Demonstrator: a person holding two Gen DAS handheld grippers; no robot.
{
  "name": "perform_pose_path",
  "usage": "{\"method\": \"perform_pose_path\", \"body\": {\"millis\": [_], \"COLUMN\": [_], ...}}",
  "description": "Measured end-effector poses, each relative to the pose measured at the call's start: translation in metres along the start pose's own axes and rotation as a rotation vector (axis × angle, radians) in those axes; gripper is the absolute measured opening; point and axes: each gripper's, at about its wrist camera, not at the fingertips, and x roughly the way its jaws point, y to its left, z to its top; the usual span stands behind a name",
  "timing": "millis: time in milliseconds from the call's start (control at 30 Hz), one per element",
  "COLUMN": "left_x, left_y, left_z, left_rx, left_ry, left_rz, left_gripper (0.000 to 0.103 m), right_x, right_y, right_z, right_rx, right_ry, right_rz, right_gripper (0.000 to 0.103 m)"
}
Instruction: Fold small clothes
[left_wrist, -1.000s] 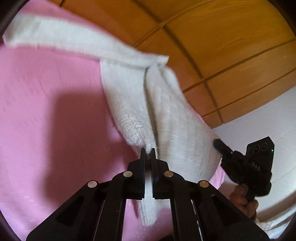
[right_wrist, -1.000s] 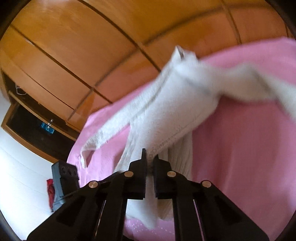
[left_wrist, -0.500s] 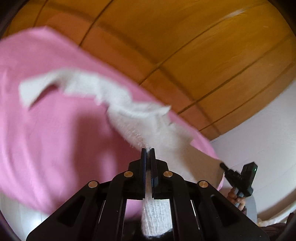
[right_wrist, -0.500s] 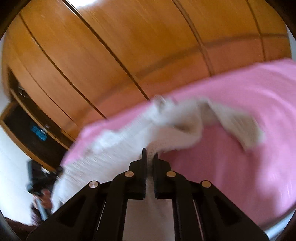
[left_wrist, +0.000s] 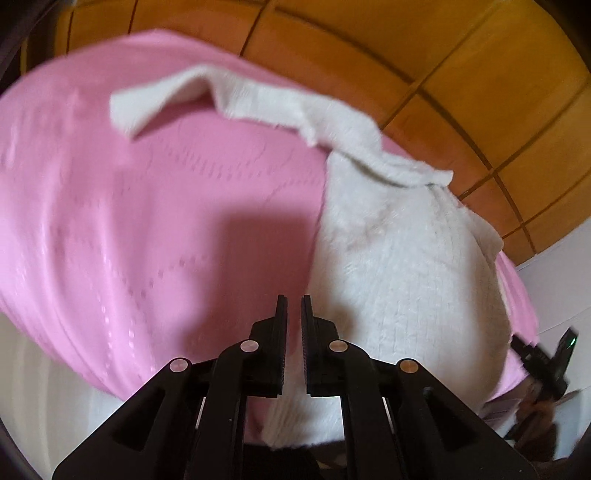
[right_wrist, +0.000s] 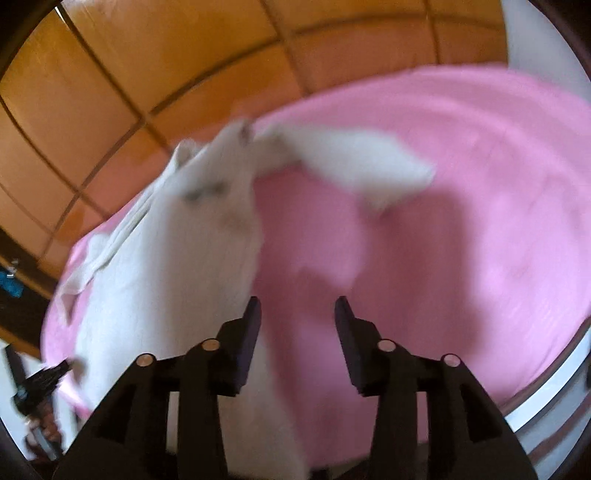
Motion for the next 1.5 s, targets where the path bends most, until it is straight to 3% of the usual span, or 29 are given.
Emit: {"method": "perform_pose_path", "body": {"millis": [100,167,200,367,400,433,500,700,867,933,1033,1100,1133,1167,1200,1233,1367,1500], "left_x": [0.005,0.007,0.008,0.016,0.018,0.020,0.023,0.030,0.033,0.032,0.025,0.020,0.017,0.013,0.008,0.003,-0.008,-0.012], "left_y": [-0.020,-0.029,-0.035,-0.059,-0.062,-0.063,-0.063,-0.051,-0.049,-0.046,-0.033,-0.020,-0.013,-0.005,0.006,0.015,0.056,0.086], "left_z": [0.006,0.003,0.002,0.002,0.002,0.003,0.005,0.013,0.017,0.020,0.026,0.032,0.036,0.039,0.044,0.048,0.065,0.079], "left_rx": [0.044,0.074,0.085,0.127,0.131,0.132,0.127,0.071,0.059,0.058,0.031,0.006,-0.007,-0.020,-0.039,-0.052,-0.074,-0.096], "left_ry": [-0.007,-0.010,-0.021,-0.028,-0.021,-0.015,-0.011,-0.003,-0.003,-0.010,-0.032,-0.047,-0.058,-0.069,-0.090,-0.112,-0.157,-0.191], "left_rz": [-0.007,-0.005,-0.011,-0.006,-0.004,0.001,0.018,0.046,0.068,0.090,0.127,0.162,0.185,0.210,0.247,0.281,0.442,0.499], "left_gripper": [0.006,0.050,0.057,0.058,0.058,0.058,0.058,0.058,0.058,0.061,0.061,0.061,0.063,0.072,0.075,0.077,0.077,0.077], "right_x": [0.008,0.025,0.035,0.084,0.087,0.087,0.079,0.013,0.000,0.002,0.016,0.021,0.023,0.025,0.025,0.024,0.023,0.024], "right_y": [-0.003,-0.006,-0.009,-0.013,-0.013,-0.014,-0.021,-0.068,-0.113,-0.135,-0.169,-0.186,-0.190,-0.192,-0.191,-0.189,-0.148,-0.065], "right_z": [0.025,0.039,0.042,0.051,0.053,0.055,0.067,0.120,0.173,0.190,0.200,0.198,0.195,0.193,0.189,0.186,0.181,0.156], "right_rx": [-0.071,-0.108,-0.119,-0.195,-0.216,-0.228,-0.212,-0.057,0.064,0.086,0.136,0.205,0.235,0.255,0.265,0.263,0.191,0.033], "right_ry": [-0.073,-0.072,-0.058,-0.014,-0.030,-0.041,-0.052,-0.193,-0.213,-0.215,-0.186,-0.163,-0.161,-0.162,-0.172,-0.185,-0.240,-0.244], "right_rz": [-0.143,-0.186,-0.202,-0.326,-0.358,-0.382,-0.386,-0.397,-0.528,-0.631,-0.793,-0.815,-0.810,-0.798,-0.785,-0.775,-0.674,-0.476], "right_gripper": [0.050,0.054,0.055,0.052,0.036,0.007,0.007,0.007,0.007,0.007,0.007,0.007,0.009,0.012,0.027,0.051,0.063,0.072]}}
